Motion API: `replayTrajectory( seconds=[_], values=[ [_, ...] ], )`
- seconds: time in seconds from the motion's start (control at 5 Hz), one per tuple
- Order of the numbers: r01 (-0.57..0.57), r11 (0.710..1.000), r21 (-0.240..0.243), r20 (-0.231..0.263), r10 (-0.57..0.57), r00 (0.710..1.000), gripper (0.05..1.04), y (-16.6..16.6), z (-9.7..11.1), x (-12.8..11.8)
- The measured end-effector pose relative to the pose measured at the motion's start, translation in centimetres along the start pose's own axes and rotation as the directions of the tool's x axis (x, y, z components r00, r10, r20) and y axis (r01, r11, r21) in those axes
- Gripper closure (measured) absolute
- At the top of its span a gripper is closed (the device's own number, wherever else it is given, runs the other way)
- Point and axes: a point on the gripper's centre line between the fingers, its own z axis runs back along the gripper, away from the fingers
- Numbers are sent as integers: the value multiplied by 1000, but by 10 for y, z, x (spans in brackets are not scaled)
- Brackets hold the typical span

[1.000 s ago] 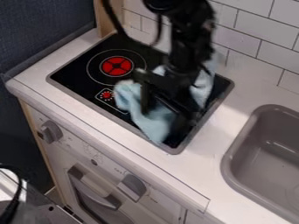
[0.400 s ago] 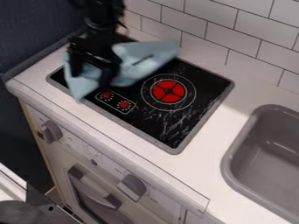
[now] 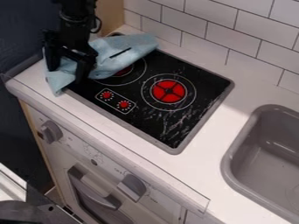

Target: Move cloth from the right to the left of the stove

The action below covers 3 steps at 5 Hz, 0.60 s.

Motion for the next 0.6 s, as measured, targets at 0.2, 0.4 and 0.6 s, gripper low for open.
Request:
replayTrajectory(
  seconds=[0.2, 0.4, 0.6],
  values=[
    [8, 999, -36, -19, -9, 1000, 83, 1, 11, -9],
    [14, 996, -86, -21, -16, 1000, 83, -1, 44, -21],
    [-4, 998, -67, 22, 6, 1000, 83, 6, 73, -28]
  ],
)
